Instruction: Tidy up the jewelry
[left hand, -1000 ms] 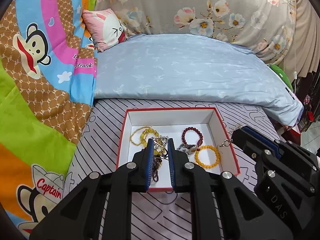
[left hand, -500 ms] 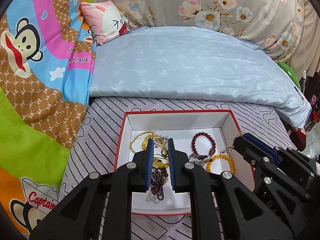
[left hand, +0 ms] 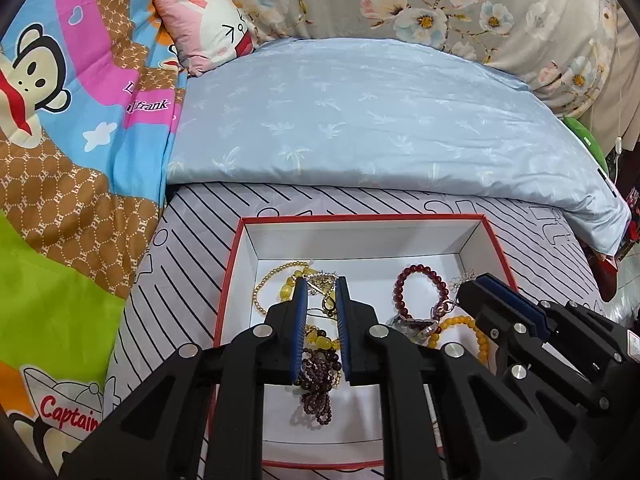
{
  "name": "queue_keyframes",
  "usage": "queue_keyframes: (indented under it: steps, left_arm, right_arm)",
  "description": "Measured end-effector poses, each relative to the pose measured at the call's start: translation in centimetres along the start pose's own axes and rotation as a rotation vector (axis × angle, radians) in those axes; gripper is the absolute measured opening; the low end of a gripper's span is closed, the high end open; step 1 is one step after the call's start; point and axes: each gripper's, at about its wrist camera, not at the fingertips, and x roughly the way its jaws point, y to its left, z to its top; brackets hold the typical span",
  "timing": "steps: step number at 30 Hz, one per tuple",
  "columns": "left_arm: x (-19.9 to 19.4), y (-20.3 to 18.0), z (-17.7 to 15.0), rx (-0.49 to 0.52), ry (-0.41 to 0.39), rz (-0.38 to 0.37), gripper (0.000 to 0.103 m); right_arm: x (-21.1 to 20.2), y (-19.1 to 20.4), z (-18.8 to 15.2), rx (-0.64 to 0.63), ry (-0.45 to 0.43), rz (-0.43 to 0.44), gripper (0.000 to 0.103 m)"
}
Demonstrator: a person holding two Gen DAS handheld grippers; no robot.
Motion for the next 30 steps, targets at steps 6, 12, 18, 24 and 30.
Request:
queue_keyframes:
  steps: [6,12,18,24,30]
  left_arm:
    - [0.9,0.0,-0.1,0.000,0.013,-0.003,0.014]
    - [1.7,0.1,-0.1,-0.003,0.024,-0.005,0.014]
    - [2.5,0.2,-0.1,-0.004,0.034,0.000,0.014]
    - [3.3,0.2,-0.1,-0.005,0.047,0.019,0.022]
    - [3.3,0.4,-0.6,-0.006,0.051,0.041,0.035]
  right_arm:
    - [0.9,0.0,-0.2,0.001,0.012,0.000,0.009]
    - [1.6,-0.1,-0.3,0.003,0.022,-0.006,0.009]
    - [2.3,-0.1,-0.3,0.002,0.029,-0.015,0.009]
    - [2.9,-0.2,-0.4,-0.002,0.043,-0.023,0.015]
    - [2.5,-0.4,-0.7,0.018,0.032,-0.053,0.033]
